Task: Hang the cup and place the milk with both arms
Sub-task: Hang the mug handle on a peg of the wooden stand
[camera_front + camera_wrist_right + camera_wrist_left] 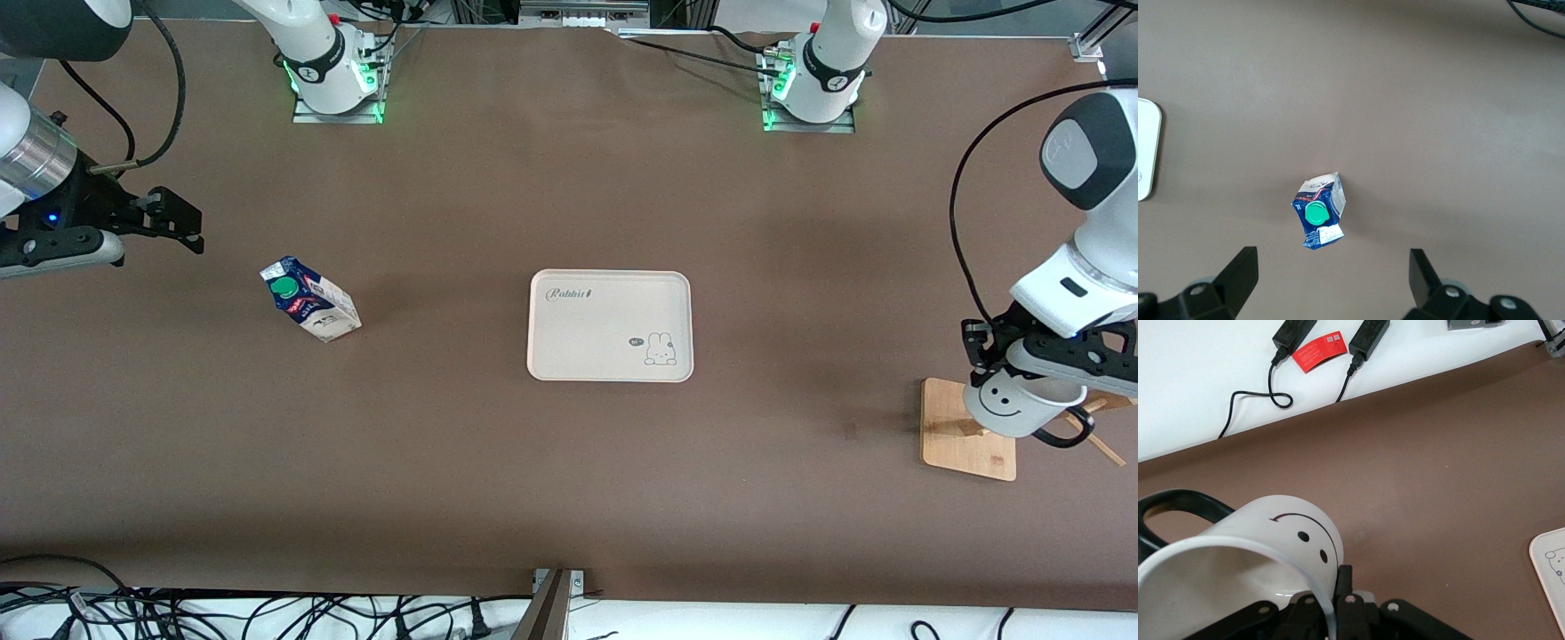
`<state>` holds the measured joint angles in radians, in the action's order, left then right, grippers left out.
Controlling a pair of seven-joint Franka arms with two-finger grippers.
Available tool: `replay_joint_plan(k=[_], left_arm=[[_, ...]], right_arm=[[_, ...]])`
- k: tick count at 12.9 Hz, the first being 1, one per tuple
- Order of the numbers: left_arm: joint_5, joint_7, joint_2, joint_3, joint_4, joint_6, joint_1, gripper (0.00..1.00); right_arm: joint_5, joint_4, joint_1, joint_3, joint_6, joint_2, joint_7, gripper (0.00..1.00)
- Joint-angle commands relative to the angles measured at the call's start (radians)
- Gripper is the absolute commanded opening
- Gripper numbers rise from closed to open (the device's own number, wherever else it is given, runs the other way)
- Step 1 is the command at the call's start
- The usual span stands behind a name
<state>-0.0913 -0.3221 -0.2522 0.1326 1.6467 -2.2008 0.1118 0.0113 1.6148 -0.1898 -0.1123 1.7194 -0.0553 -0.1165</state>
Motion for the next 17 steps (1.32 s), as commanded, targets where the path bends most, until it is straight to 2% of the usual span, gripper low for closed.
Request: replay_joint_plan(k=[1, 5, 17], left_arm=[[-0.036, -0.020, -0.015, -0.002, -0.010, -0.020, -0.004, 0.00], [-0.041, -0.072, -0.016, 0.016, -0.005, -0.022, -0.008, 0.00], [-0.062, -0.072, -0.007, 0.018, 0.025, 0.015, -0.041, 0.00]], right_arm=[[0.012, -0.007, 0.018, 0.020, -0.001, 0.000, 0.015, 1.00], [0.012, -0.009, 0.018, 0.020, 0.003, 0.000, 0.015, 1.00], [0.012, -0.012, 0.015, 0.020, 0.019, -0.008, 0.015, 1.00]])
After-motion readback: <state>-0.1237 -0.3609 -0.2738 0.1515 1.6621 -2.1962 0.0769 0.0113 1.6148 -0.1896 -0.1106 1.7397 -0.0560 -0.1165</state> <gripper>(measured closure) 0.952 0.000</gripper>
